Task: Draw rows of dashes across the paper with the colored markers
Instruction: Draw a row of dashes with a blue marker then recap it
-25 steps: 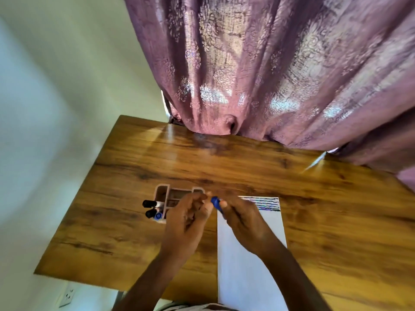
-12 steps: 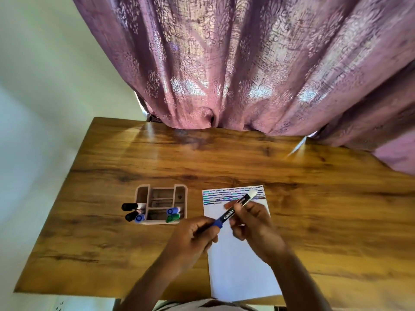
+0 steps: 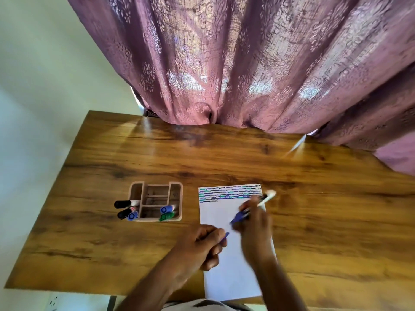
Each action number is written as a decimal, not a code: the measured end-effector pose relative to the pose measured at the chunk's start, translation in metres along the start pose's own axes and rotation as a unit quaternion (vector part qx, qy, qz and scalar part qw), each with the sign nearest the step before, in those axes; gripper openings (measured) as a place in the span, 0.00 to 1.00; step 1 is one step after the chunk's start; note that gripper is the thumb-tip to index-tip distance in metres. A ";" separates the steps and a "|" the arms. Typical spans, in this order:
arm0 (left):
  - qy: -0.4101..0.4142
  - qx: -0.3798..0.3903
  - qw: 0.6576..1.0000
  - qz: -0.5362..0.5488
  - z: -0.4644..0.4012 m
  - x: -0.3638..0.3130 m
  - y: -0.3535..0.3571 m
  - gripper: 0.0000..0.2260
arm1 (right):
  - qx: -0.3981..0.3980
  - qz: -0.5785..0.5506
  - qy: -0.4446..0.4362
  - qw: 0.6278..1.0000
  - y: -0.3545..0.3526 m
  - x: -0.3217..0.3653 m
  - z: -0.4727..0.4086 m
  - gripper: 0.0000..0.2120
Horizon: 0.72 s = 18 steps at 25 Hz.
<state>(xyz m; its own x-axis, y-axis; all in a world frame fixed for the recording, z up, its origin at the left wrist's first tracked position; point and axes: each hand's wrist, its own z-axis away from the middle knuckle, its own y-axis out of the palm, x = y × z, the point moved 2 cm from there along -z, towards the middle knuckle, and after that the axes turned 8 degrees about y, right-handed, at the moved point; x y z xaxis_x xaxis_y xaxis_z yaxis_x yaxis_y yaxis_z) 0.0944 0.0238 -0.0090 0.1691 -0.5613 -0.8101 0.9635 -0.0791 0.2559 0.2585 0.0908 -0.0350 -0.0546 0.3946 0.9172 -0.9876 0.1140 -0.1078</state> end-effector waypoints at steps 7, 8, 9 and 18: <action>0.074 -0.111 0.977 -0.166 -0.050 0.076 -0.001 0.08 | 0.025 0.023 -0.081 0.996 0.018 -0.046 -0.022 0.06; 0.142 -0.119 0.944 -0.274 -0.061 0.081 -0.004 0.08 | 0.016 0.063 -0.108 0.992 0.020 -0.055 -0.025 0.05; 0.213 -0.127 0.898 -0.364 -0.071 0.086 -0.009 0.10 | -0.004 0.092 -0.134 0.987 0.018 -0.062 -0.032 0.04; 0.302 -0.129 0.731 -0.599 -0.105 0.111 -0.041 0.42 | 0.014 0.274 -0.311 0.910 0.022 -0.095 -0.066 0.11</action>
<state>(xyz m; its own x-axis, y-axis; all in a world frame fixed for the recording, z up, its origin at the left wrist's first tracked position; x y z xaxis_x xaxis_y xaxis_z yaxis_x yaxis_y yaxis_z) 0.0953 0.0509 -0.1649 -0.8411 0.2552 -0.4769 0.4900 -0.0139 -0.8716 0.2515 0.1156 -0.1496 -0.6039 -0.2082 0.7694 -0.7901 0.0290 -0.6123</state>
